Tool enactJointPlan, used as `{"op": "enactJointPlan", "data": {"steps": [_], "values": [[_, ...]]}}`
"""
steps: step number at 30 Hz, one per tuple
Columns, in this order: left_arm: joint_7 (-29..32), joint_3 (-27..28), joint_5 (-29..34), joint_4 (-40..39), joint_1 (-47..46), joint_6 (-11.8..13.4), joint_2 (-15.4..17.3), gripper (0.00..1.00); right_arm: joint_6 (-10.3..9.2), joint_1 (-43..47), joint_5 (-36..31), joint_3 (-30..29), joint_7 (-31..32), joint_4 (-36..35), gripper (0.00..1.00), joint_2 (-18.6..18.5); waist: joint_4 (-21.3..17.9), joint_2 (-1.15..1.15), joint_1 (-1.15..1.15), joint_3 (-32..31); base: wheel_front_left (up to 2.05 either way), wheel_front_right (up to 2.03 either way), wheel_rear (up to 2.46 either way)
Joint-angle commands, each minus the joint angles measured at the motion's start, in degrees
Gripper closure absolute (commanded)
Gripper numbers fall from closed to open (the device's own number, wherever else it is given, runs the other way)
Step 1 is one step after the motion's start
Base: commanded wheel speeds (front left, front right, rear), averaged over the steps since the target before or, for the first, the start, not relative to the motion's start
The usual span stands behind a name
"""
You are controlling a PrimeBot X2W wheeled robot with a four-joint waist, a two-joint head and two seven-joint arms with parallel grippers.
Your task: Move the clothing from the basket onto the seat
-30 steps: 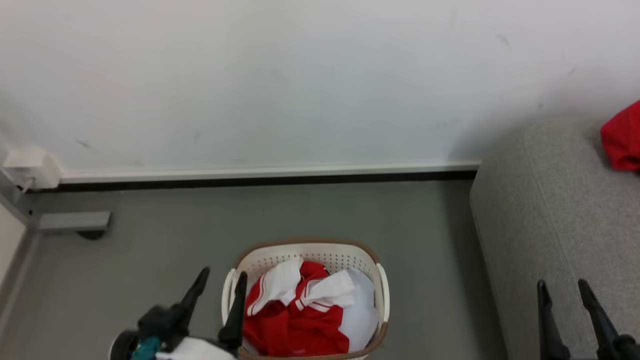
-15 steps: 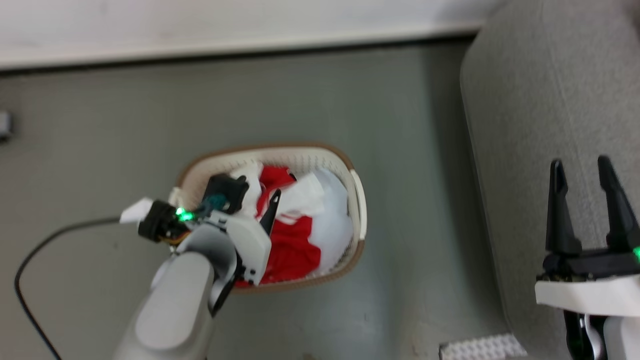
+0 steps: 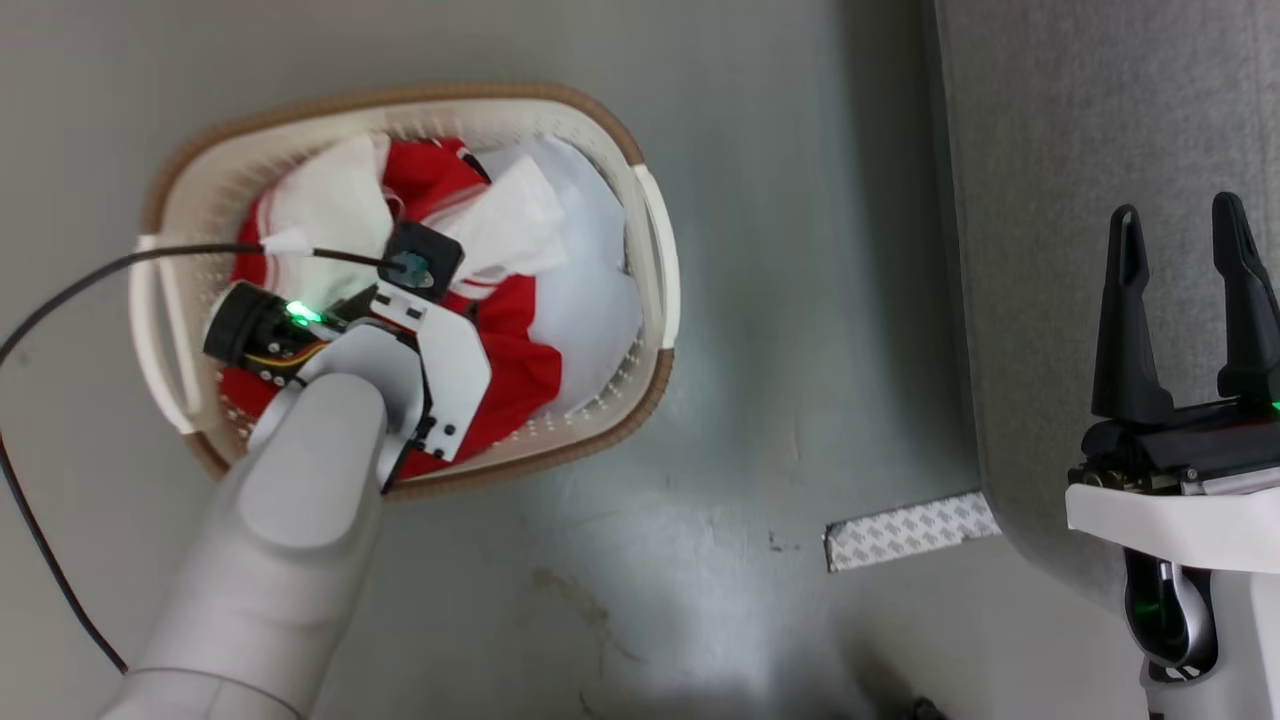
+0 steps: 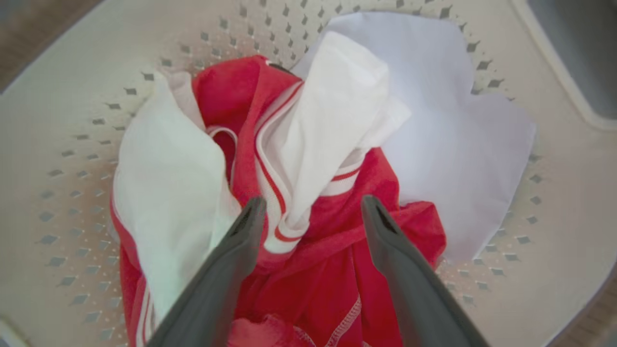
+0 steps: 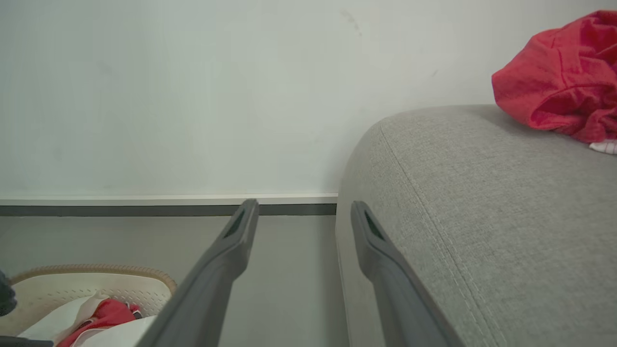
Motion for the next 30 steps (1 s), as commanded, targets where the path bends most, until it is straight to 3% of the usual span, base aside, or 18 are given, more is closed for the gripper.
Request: {"op": "enactJointPlan", "data": {"steps": [1, 18, 20, 21, 30], "values": [[-0.02, -0.21, 0.96, 0.77, -1.14, 0.27, 0.88, 0.00, -0.15, -1.17, 0.35, 0.02, 0.06, -0.10, 0.00, 0.16, -1.41, 0.00, -0.02, 2.68, 0.00, 0.00, 0.00], [-5.54, -3.29, 3.89, 9.01, -8.89, 4.44, 3.26, 0.00, -0.15, -1.92, 1.73, 0.64, 0.06, -0.43, 0.00, 0.15, -2.21, 0.00, -0.02, 6.49, 0.00, 0.00, 0.00], [-6.21, -3.57, 3.95, 9.74, -9.33, 4.58, 3.33, 0.95, -0.15, -1.71, 1.83, 0.61, 0.06, -0.18, 0.00, 0.16, -2.34, 0.00, -0.02, 6.70, 0.00, 0.00, 0.00], [-6.30, -3.65, 3.84, 10.16, -9.50, 4.58, 3.38, 1.00, -0.15, -1.65, 1.82, 0.62, 0.06, -0.07, 0.00, 0.15, -2.37, 0.00, -0.02, 6.75, 0.00, 0.00, 0.00], [-11.30, -2.96, 0.43, 12.12, -8.20, 4.86, 1.12, 1.00, -0.15, -0.45, 1.19, -1.32, 0.06, 1.24, 0.00, 0.14, 0.59, 0.00, -0.02, 2.89, 0.00, 0.00, 0.00]]}}
